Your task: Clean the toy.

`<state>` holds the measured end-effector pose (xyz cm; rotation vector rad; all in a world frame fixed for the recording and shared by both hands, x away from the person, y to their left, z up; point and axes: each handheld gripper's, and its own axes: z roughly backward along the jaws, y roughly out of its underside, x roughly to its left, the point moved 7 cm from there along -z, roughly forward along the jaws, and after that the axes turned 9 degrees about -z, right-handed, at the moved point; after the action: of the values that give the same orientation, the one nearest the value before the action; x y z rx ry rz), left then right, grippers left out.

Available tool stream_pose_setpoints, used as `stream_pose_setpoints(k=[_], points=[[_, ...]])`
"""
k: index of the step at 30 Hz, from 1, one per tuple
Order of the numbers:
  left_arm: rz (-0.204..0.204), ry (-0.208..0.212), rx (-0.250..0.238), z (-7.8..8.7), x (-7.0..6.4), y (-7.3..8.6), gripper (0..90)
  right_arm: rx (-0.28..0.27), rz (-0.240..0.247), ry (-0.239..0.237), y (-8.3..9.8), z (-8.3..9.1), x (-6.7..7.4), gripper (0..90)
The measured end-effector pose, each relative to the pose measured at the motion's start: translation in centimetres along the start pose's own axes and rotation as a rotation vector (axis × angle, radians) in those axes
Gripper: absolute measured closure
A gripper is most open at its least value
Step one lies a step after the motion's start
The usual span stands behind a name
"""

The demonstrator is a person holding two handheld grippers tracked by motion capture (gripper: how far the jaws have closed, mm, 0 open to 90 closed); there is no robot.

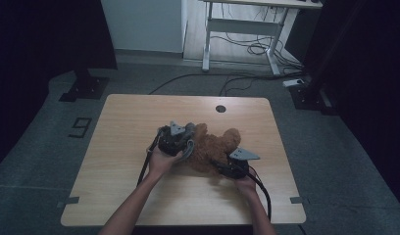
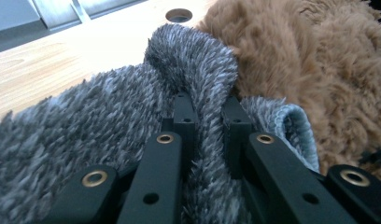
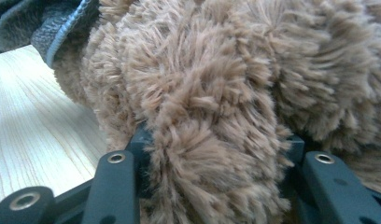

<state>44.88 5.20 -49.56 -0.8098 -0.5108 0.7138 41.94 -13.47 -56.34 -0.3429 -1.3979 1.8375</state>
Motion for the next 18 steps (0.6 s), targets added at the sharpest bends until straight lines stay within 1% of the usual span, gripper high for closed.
stream_pose_setpoints(k=[2,6,9,11,14,17,18], points=[[-0.013,-0.017,0.002,0.6,0.4,0.2,79.8,-0.001,0.003,-0.001,0.0,0.0,0.0,49.4],[-0.010,-0.049,0.000,1.8,1.5,0.8,79.7,0.000,0.002,0.000,0.0,0.0,0.0,49.4],[0.015,-0.067,-0.004,2.5,2.6,1.5,79.7,-0.001,0.000,-0.002,0.0,0.0,0.0,49.4],[0.046,-0.075,-0.011,3.2,3.4,2.2,79.7,-0.002,0.000,-0.003,0.0,0.0,0.0,49.4],[0.063,-0.085,-0.015,3.8,4.0,3.0,79.7,-0.001,-0.005,-0.008,0.0,0.0,-0.1,49.4],[0.075,-0.107,-0.007,4.2,4.8,3.7,79.7,-0.002,-0.007,-0.008,0.0,0.0,-0.1,49.4],[0.082,-0.107,-0.004,4.4,5.0,3.9,79.7,-0.002,-0.008,-0.007,0.0,0.0,-0.1,49.4]])
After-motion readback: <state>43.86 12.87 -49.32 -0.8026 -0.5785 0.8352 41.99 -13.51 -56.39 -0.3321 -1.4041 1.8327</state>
